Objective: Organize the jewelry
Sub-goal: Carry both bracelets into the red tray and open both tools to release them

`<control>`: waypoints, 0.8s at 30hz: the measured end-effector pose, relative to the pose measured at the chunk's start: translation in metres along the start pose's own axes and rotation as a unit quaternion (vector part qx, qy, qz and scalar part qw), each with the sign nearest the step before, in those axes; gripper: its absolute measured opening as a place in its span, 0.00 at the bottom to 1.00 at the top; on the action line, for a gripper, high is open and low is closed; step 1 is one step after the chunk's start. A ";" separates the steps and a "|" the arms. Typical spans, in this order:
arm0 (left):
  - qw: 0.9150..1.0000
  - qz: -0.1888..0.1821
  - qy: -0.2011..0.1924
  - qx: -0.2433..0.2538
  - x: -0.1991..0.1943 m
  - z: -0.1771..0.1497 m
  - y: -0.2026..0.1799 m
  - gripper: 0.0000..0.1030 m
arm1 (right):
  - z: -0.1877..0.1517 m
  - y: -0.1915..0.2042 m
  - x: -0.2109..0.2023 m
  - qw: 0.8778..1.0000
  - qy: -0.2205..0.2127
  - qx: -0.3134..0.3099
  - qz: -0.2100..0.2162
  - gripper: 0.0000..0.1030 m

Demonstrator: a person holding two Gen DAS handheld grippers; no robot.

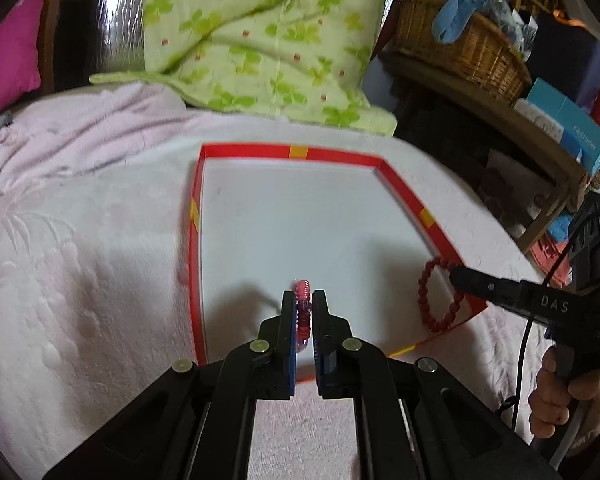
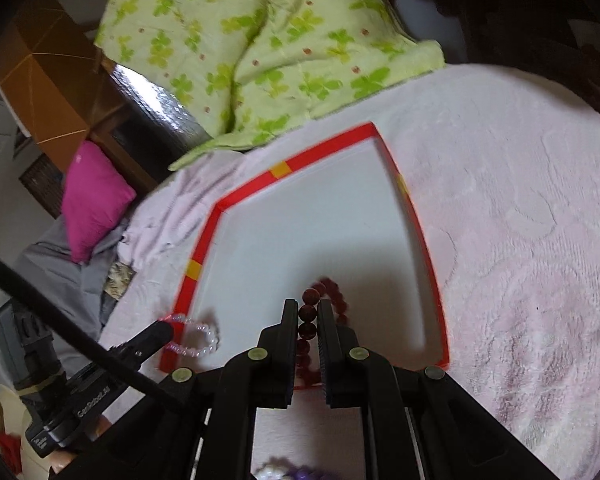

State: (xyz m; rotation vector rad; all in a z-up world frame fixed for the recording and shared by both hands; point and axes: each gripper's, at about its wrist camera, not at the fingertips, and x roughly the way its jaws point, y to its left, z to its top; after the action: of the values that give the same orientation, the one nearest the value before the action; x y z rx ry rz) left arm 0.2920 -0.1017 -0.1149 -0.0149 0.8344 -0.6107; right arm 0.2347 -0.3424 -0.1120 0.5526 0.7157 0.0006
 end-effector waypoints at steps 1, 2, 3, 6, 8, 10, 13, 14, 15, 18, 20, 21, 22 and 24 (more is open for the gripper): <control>1.000 -0.001 0.005 0.000 0.002 -0.002 -0.001 0.07 | -0.001 -0.003 0.001 1.000 0.002 0.002 -0.005 0.10; 1.000 -0.003 0.015 0.003 0.005 -0.004 -0.003 0.07 | -0.001 -0.006 0.001 1.000 0.003 0.004 -0.010 0.10; 1.000 -0.003 0.022 0.006 0.006 -0.006 -0.005 0.07 | -0.002 -0.008 0.001 1.000 0.004 0.007 -0.017 0.10; 0.999 -0.008 0.051 0.011 0.014 -0.014 -0.011 0.07 | -0.003 -0.016 -0.001 1.000 0.004 0.010 -0.029 0.10; 0.998 -0.007 0.056 0.010 0.016 -0.017 -0.013 0.07 | -0.002 -0.020 -0.002 0.999 0.009 0.013 -0.038 0.10; 0.998 -0.014 0.060 0.007 0.016 -0.019 -0.015 0.07 | -0.002 -0.026 -0.002 0.999 0.018 0.019 -0.046 0.13; 0.997 -0.026 0.068 0.004 0.015 -0.021 -0.019 0.07 | -0.001 -0.034 0.000 0.998 0.030 0.029 -0.053 0.14; 0.997 -0.027 0.071 0.007 0.015 -0.022 -0.022 0.07 | 0.000 -0.035 -0.001 0.998 0.030 0.028 -0.055 0.14; 0.997 -0.027 0.073 0.009 0.014 -0.022 -0.024 0.07 | 0.002 -0.036 -0.002 0.997 0.030 0.026 -0.061 0.14; 0.997 -0.024 0.072 0.009 0.012 -0.020 -0.023 0.07 | 0.002 -0.041 -0.006 0.997 0.033 0.035 -0.057 0.14; 0.998 0.003 0.069 0.011 0.011 -0.019 -0.020 0.07 | 0.002 -0.044 -0.011 0.997 0.036 0.043 -0.049 0.18; 0.998 0.012 0.068 0.013 0.010 -0.018 -0.018 0.07 | 0.002 -0.044 -0.015 0.997 0.037 0.044 -0.043 0.20; 0.998 0.020 0.066 0.014 0.009 -0.018 -0.016 0.07 | 0.002 -0.043 -0.018 0.998 0.036 0.043 -0.039 0.23; 0.998 0.031 0.056 0.008 0.002 -0.017 -0.011 0.10 | 0.000 -0.041 -0.028 0.998 0.034 0.034 -0.035 0.24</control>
State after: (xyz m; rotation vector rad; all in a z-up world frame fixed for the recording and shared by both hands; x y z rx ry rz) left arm 0.2756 -0.1078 -0.1255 0.0600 0.9347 -0.5640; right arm 0.2058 -0.3828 -0.1140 0.5953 0.8037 -0.0712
